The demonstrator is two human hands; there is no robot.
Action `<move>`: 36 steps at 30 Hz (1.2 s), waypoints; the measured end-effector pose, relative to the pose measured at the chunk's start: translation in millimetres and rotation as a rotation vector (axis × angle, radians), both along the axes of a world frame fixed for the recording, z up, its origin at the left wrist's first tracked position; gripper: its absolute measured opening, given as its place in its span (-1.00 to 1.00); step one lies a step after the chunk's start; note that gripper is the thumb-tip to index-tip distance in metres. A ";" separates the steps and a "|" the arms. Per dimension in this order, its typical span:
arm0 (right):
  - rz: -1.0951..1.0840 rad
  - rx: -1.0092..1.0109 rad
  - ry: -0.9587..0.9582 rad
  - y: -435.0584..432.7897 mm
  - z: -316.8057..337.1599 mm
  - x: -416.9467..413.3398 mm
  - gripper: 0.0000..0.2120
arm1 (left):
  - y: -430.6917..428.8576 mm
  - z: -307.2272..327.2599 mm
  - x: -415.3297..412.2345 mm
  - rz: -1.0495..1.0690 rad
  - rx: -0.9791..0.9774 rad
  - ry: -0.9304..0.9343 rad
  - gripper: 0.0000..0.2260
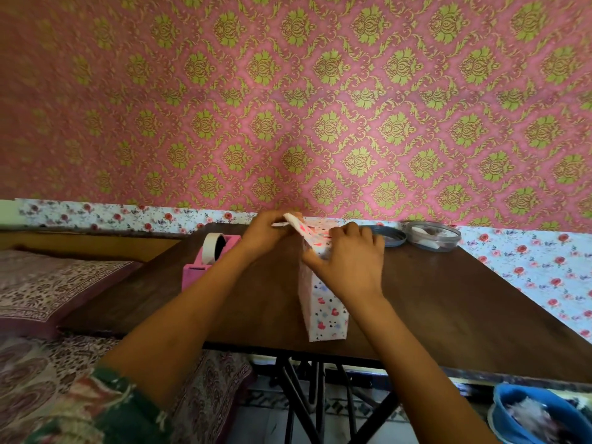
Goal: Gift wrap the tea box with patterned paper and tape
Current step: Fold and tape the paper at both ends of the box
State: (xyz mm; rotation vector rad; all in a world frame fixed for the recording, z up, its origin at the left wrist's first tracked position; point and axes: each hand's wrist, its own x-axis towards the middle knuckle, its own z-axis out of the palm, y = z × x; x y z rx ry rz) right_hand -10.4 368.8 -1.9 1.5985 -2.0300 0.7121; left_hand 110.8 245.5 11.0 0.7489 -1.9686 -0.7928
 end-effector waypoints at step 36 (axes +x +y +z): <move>0.488 -0.230 -0.754 -43.0 -2.3 -41.0 -0.67 | 16.0 10.3 -0.3 0.163 0.030 0.082 -0.88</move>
